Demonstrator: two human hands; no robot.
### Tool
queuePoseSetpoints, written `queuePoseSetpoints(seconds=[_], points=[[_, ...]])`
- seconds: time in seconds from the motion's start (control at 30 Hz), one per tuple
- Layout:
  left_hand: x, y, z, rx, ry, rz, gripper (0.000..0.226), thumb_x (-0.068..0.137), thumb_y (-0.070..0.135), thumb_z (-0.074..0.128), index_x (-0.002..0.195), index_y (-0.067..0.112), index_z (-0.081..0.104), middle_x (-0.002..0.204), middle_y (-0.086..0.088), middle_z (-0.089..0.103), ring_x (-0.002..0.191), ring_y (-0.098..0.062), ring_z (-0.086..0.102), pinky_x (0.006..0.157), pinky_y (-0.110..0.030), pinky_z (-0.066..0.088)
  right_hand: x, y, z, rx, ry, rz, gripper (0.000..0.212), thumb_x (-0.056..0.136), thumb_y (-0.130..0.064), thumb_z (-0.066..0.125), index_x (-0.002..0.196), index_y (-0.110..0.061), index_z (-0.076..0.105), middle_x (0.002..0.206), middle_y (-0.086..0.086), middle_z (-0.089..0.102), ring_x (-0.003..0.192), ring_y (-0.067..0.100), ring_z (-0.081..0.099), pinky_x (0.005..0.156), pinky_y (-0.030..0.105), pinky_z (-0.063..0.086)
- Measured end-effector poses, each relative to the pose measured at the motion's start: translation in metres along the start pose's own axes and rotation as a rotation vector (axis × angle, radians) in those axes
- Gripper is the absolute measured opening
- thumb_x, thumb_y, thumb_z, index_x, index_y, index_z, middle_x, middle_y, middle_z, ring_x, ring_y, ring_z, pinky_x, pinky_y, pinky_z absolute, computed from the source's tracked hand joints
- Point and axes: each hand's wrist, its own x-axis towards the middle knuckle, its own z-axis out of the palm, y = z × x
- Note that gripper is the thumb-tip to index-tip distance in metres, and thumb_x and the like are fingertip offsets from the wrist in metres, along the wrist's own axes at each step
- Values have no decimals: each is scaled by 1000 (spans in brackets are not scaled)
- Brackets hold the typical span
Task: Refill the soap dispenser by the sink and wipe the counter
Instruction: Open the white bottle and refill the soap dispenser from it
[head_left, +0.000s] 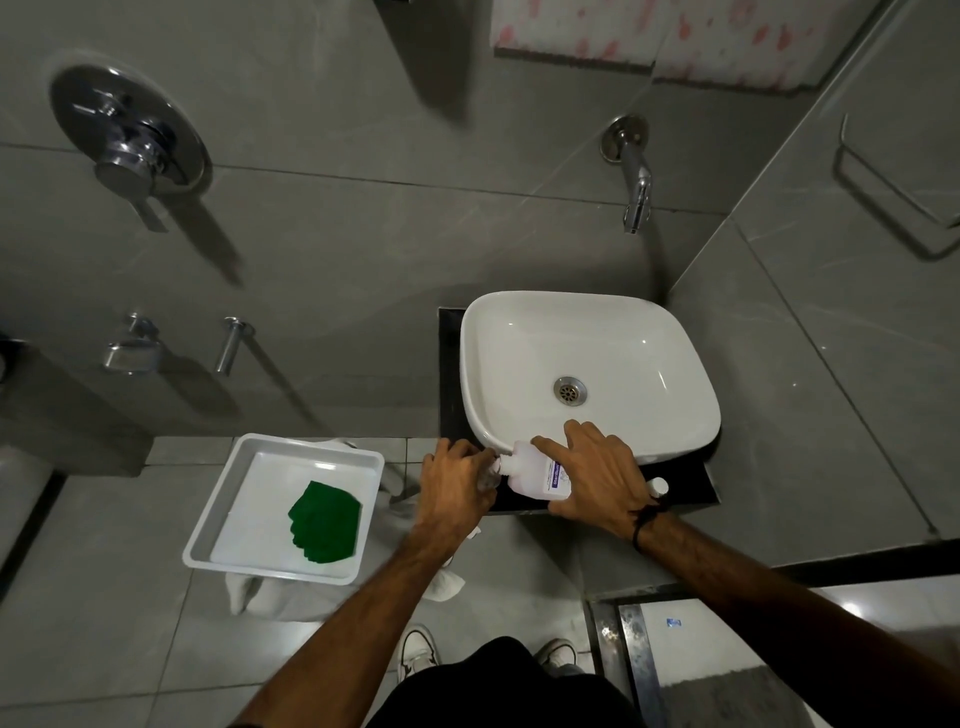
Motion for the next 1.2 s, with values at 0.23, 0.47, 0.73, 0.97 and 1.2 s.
queuePoseSetpoints(seconds=[0.23,0.47,0.73,0.97,1.2], points=[[11,-9,5,-222,6,8,51,67,27,86,117,24,76,110,-2,77,96,-26,64,84,-35,52,-16,-1,23,222,45,196,68,62,-50,71,126,-34,54,93,-5,50,83,22,58,55,31,45],[21,-22,24,-334,-90,-8,49,67,11,87,115,14,75,112,-11,75,102,-29,70,93,-35,54,-54,8,64,707,182,472,76,59,-54,80,128,-38,52,110,-9,59,98,14,61,77,37,57],[-13,-29,47,-271,-129,-366,93,65,16,90,143,6,41,139,-19,51,124,-34,52,102,-41,46,-80,37,98,835,236,606,76,53,-49,84,122,-40,53,110,-12,62,99,13,61,79,38,58],[-44,11,92,36,-513,-349,44,97,30,56,132,4,55,133,-18,63,122,-34,61,100,-39,51,-117,86,123,893,264,677,74,55,-43,87,120,-38,54,112,-10,64,103,16,61,82,35,56],[6,147,129,-127,-387,96,32,97,18,55,128,9,58,125,-14,62,115,-33,60,92,-43,52,-167,143,138,923,293,781,77,60,-33,92,127,-30,54,115,-8,64,106,16,61,82,19,47]])
